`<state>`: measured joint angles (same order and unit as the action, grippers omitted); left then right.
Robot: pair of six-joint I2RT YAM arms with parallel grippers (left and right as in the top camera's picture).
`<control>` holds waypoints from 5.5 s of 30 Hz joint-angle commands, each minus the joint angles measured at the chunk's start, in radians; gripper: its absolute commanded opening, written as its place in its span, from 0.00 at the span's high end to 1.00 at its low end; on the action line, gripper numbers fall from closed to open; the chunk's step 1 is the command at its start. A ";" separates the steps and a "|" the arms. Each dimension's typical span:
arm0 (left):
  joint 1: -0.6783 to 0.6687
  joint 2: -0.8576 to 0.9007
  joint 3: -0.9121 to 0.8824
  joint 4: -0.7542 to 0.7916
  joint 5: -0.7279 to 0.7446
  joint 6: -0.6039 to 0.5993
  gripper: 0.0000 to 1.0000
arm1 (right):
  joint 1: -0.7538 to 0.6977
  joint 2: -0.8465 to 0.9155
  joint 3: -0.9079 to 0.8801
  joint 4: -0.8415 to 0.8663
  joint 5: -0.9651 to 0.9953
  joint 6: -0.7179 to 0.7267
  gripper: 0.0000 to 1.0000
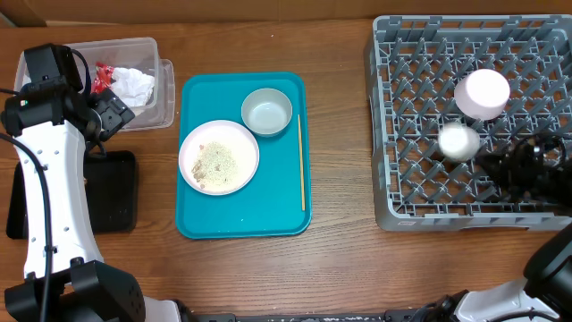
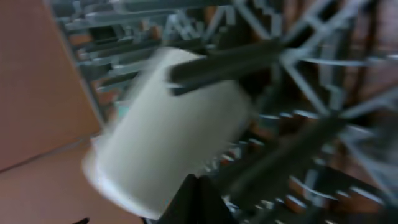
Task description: Sort waste into correct bins and load items into the dishwasher
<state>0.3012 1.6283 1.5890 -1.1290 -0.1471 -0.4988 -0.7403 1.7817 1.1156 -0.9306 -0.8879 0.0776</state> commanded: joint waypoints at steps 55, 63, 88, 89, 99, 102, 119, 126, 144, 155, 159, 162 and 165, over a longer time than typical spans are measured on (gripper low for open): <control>-0.002 0.008 -0.005 0.002 -0.010 -0.011 0.00 | 0.401 -0.375 0.098 0.231 0.420 0.257 0.91; -0.002 0.008 -0.005 0.002 -0.010 -0.011 0.00 | 0.632 -0.488 0.103 0.446 0.248 0.244 0.35; -0.002 0.008 -0.005 0.002 -0.010 -0.011 0.00 | 1.403 0.285 0.454 0.660 1.000 -0.005 0.09; -0.002 0.008 -0.005 0.002 -0.010 -0.011 0.00 | 1.403 0.296 0.468 0.648 0.999 -0.006 0.11; -0.002 0.008 -0.005 0.002 -0.010 -0.011 0.00 | 1.437 0.312 0.475 0.614 0.992 -0.056 0.18; -0.002 0.008 -0.005 0.002 -0.010 -0.011 0.00 | 1.440 0.325 0.475 0.612 0.991 -0.056 0.23; -0.002 0.008 -0.005 0.002 -0.010 -0.011 0.00 | 1.474 0.397 0.475 0.607 1.000 -0.060 0.35; -0.002 0.008 -0.005 0.002 -0.010 -0.010 0.00 | 1.476 0.404 0.475 0.602 1.003 -0.060 0.46; -0.002 0.008 -0.005 0.002 -0.010 -0.011 0.00 | 1.476 0.416 0.502 0.573 1.023 -0.059 0.75; -0.002 0.008 -0.005 0.002 -0.010 -0.011 0.00 | 1.468 0.413 0.715 0.406 1.022 -0.047 0.96; -0.002 0.008 -0.005 0.002 -0.010 -0.011 0.00 | 1.453 0.407 0.821 0.316 1.022 -0.042 0.89; -0.002 0.008 -0.005 0.002 -0.010 -0.011 0.00 | 1.449 0.408 0.830 0.277 1.004 -0.050 0.67; -0.002 0.008 -0.005 0.002 -0.010 -0.011 0.00 | 1.450 0.436 0.826 0.236 0.945 -0.052 0.62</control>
<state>0.3012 1.6283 1.5890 -1.1290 -0.1471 -0.4988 0.7136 2.1860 1.9331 -0.6624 0.1150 0.0254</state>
